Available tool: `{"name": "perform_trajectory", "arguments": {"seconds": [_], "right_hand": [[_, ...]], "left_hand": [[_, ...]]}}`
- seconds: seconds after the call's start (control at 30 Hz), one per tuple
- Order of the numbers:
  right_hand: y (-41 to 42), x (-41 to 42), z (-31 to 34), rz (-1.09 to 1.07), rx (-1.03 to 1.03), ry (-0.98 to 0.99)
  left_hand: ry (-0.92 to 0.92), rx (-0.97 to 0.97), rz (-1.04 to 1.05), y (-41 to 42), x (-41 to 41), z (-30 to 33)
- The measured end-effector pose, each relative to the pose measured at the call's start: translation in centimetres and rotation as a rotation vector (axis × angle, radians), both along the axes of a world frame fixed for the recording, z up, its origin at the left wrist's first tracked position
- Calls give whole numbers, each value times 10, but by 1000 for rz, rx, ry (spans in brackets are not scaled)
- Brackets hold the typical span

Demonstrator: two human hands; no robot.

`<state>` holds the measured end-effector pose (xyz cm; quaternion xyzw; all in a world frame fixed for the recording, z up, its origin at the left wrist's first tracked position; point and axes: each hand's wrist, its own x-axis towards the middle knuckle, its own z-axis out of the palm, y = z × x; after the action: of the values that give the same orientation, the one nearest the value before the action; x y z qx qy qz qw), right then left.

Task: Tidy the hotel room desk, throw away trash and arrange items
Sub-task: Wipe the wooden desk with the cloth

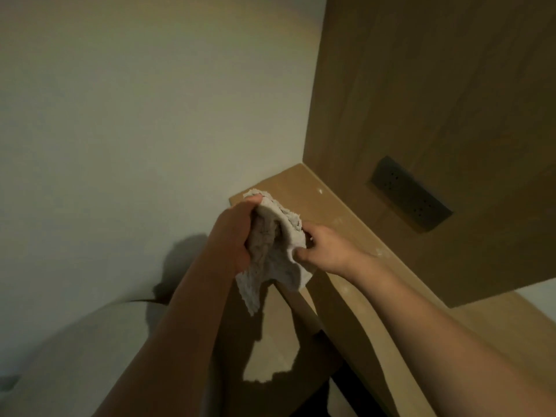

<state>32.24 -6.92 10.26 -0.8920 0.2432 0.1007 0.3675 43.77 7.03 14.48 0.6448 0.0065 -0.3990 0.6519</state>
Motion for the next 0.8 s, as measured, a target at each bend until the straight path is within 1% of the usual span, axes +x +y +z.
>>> {"name": "perform_trajectory", "arguments": {"seconds": [0.13, 0.17, 0.2, 0.23, 0.3, 0.33, 0.37, 0.47, 0.5, 0.53, 0.57, 0.63, 0.67, 0.7, 0.8], "right_hand": [[-33, 40, 0, -23, -156, 17], [-43, 50, 3, -29, -207, -4], [-53, 60, 8, -32, -260, -29], [-63, 72, 13, -33, -312, -61], [-81, 97, 28, -25, -414, -119], [-88, 109, 37, -20, -469, -152], [-95, 121, 46, -9, -530, -198], [-113, 150, 62, 83, -716, -309], [-119, 157, 60, 132, -769, -325], [-125, 162, 53, 188, -815, -320], [-130, 165, 42, 245, -851, -280], [-138, 163, 8, 331, -886, -134], [-141, 160, -11, 349, -874, -49], [-143, 155, -30, 344, -839, 37], [-149, 136, -81, 272, -679, 216]], "left_hand": [[54, -5, -61, -17, 30, 0], [32, -5, -72, -19, 37, 1], [-52, -3, -72, -21, 42, 3], [-220, 17, -62, -23, 47, 4], [-701, 92, -35, -23, 60, 5], [-891, 119, -35, -22, 67, 4], [-1025, 130, -62, -21, 75, 3], [-1261, 195, -223, -27, 93, -13], [-1295, 210, -282, -31, 97, -19], [-1271, 215, -358, -35, 98, -30], [-1185, 213, -451, -39, 97, -39], [-850, 241, -681, -49, 92, -68], [-696, 279, -749, -54, 88, -86], [-651, 335, -766, -59, 86, -106], [-896, 627, -718, -88, 87, -167]]}}
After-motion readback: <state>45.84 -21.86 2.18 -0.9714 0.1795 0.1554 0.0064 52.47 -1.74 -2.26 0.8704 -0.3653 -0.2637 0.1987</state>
